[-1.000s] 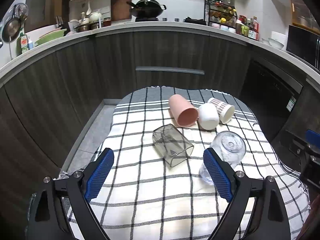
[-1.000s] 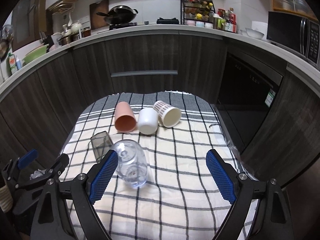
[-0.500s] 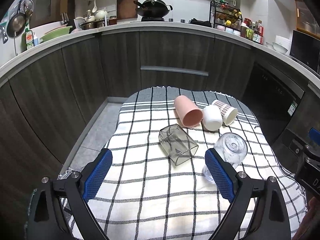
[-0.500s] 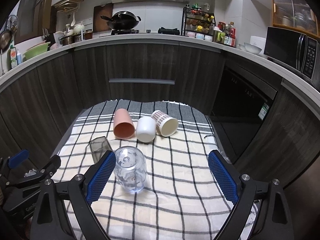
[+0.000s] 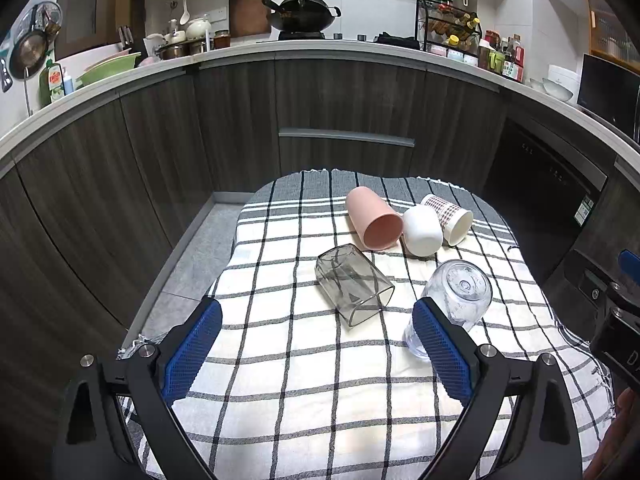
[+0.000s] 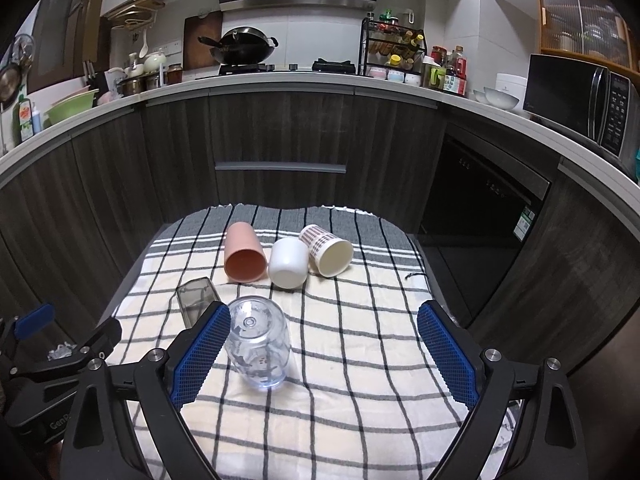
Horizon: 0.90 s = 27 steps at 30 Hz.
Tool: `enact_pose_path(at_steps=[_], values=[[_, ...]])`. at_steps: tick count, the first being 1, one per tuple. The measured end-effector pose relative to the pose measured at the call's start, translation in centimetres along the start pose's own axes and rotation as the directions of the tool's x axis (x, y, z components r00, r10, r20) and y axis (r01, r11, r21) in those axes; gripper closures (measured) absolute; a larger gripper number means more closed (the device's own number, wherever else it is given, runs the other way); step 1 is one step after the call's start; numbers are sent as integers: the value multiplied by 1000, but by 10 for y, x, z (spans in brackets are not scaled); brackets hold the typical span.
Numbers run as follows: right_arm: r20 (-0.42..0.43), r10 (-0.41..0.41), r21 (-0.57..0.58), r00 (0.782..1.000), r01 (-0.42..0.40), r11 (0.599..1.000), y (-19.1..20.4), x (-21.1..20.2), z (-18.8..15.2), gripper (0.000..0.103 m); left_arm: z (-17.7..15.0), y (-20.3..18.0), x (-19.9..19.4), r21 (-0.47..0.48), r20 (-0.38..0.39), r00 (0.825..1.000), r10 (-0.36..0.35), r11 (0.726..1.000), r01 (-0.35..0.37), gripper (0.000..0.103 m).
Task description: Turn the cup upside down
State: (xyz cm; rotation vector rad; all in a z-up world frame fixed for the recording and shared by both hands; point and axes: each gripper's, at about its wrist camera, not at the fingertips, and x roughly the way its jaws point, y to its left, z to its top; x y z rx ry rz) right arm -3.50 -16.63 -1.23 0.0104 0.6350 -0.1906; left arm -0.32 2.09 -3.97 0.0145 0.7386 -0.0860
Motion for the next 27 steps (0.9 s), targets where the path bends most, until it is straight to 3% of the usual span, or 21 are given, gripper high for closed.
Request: enact_pose_path(at_steps=[27], values=[[-2, 6, 9, 1000, -6, 1000, 0, -1, -2, 8, 1, -1, -3, 23, -4, 1000, 15, 1000, -15, 1]])
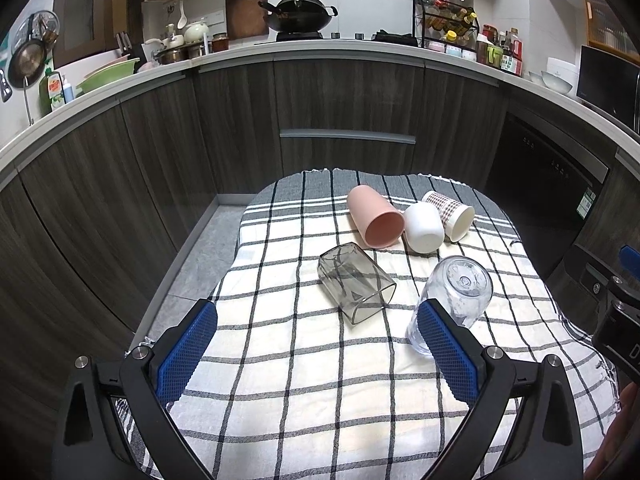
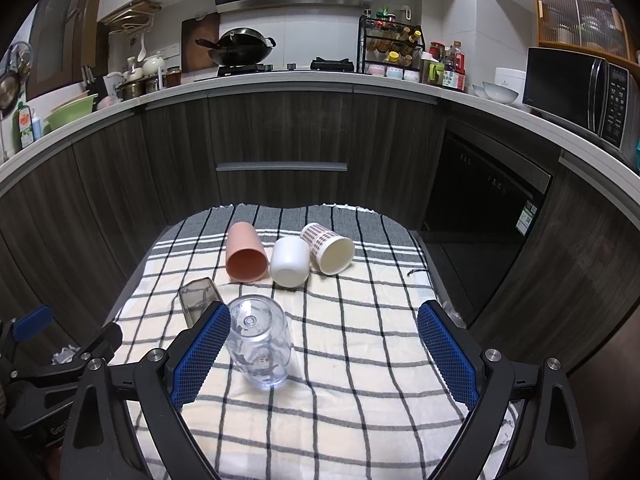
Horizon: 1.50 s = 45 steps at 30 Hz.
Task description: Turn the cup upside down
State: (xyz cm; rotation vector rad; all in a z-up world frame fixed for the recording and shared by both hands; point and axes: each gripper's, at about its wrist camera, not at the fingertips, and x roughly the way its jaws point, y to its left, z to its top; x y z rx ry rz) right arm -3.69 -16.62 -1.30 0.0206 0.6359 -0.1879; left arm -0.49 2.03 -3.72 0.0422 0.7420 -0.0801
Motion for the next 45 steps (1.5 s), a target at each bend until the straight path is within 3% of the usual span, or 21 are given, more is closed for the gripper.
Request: enact_pose_path(at_steps=[26, 45], values=[[14, 6, 10, 1000, -6, 1000, 4, -1, 1, 8, 4, -2, -8, -2, 50, 999, -16, 1000, 16, 1], [13, 9, 14, 1000, -9, 1000, 3, -1, 1, 8, 6, 0, -10, 0, 45, 999, -13, 1000, 14, 1]])
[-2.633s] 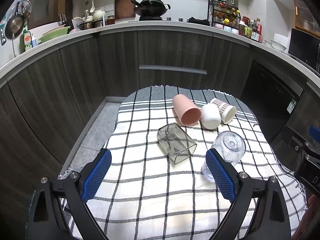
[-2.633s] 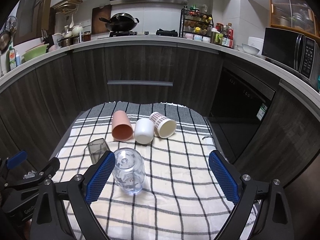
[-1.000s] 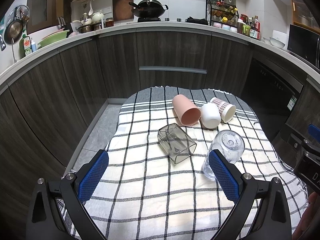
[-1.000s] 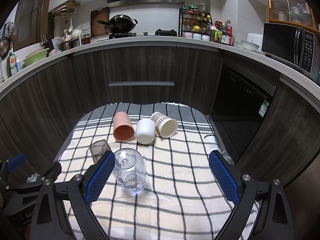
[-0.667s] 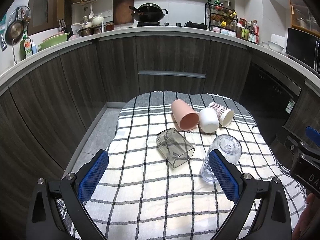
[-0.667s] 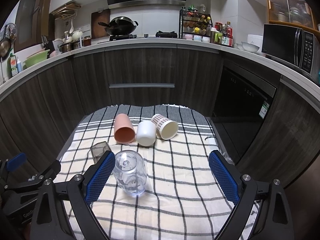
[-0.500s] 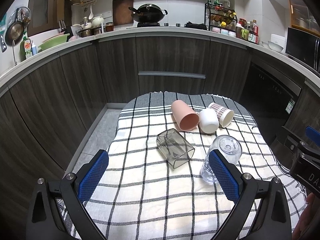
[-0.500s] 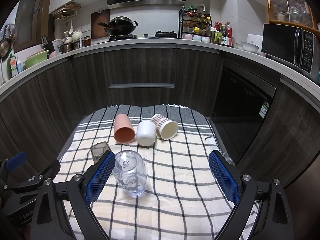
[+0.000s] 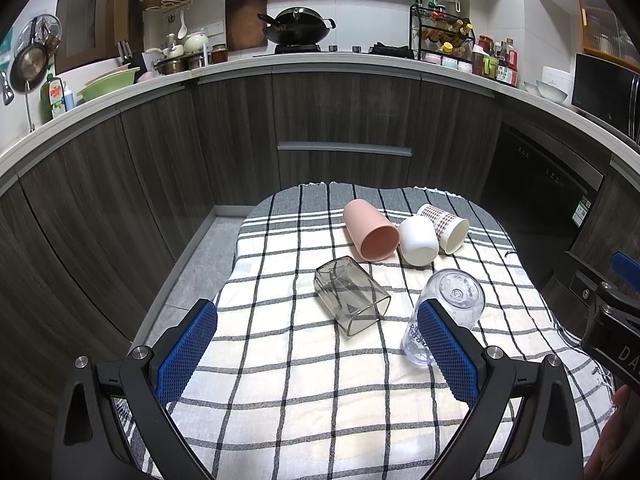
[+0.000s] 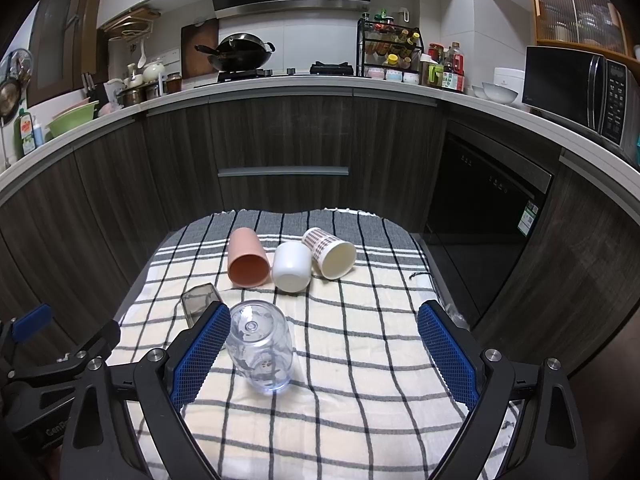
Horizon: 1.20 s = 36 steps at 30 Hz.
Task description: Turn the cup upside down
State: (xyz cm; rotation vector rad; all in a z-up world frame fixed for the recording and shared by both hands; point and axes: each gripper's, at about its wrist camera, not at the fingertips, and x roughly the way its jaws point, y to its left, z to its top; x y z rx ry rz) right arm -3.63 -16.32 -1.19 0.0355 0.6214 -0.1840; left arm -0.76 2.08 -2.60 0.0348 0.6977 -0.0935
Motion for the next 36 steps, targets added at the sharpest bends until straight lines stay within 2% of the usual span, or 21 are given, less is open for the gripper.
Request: enact_pose_path(at_steps=[36], values=[[-1, 1, 3, 1000, -1, 1000, -2, 0, 0, 8, -2, -2, 2, 1, 0, 1000, 17, 1000, -17, 1]])
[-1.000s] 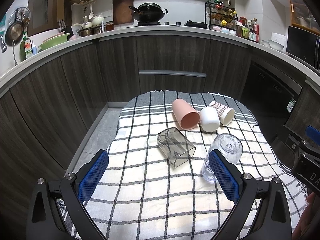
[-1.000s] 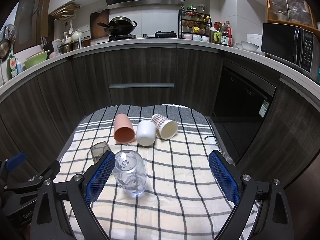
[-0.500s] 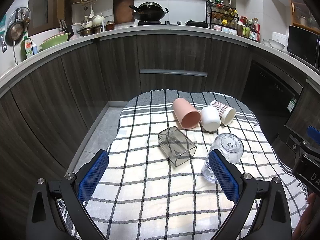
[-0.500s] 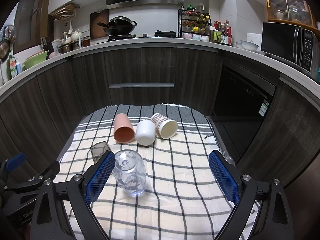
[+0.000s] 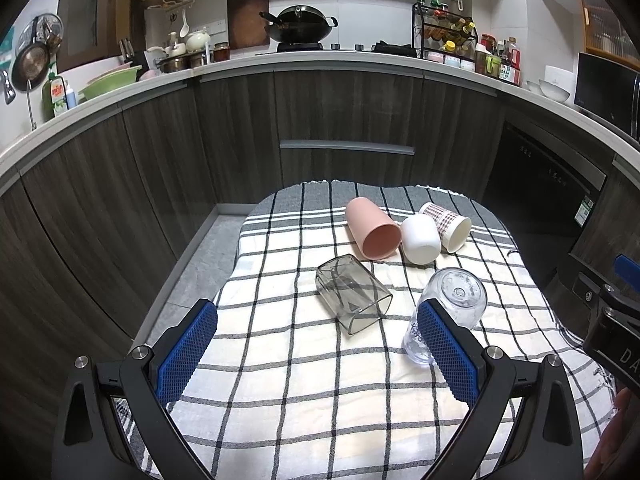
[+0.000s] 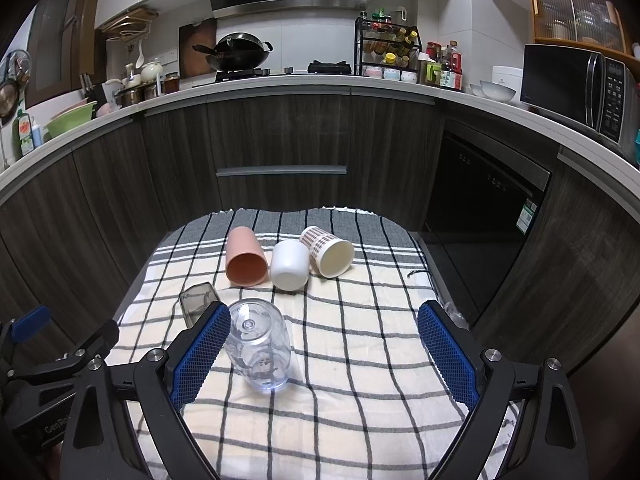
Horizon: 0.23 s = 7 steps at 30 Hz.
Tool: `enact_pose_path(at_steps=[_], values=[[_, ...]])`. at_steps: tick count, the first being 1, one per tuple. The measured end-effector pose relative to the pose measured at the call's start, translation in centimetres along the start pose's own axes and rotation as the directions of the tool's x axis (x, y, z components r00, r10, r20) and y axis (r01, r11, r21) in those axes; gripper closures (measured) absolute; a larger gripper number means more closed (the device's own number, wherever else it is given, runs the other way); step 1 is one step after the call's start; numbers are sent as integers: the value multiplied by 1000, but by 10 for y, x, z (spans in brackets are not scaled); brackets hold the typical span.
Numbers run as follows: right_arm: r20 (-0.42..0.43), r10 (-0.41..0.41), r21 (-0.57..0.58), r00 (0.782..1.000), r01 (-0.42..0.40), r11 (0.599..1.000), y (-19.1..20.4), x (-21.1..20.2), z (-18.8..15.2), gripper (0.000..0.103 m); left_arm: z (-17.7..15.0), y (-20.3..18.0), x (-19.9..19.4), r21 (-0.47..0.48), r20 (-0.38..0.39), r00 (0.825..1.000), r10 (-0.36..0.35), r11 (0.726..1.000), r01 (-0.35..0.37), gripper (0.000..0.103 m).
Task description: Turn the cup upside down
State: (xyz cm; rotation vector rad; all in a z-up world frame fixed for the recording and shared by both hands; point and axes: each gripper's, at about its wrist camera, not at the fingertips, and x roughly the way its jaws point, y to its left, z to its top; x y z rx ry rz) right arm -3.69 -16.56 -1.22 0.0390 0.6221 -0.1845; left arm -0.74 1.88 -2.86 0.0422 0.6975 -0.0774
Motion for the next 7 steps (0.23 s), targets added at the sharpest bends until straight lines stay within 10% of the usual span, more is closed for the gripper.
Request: enact_pose_path(at_steps=[7], values=[[-14, 3, 7, 1000, -3, 1000, -2, 2, -3, 8, -3, 0, 3, 2, -1, 1000, 10, 1000, -10, 1]])
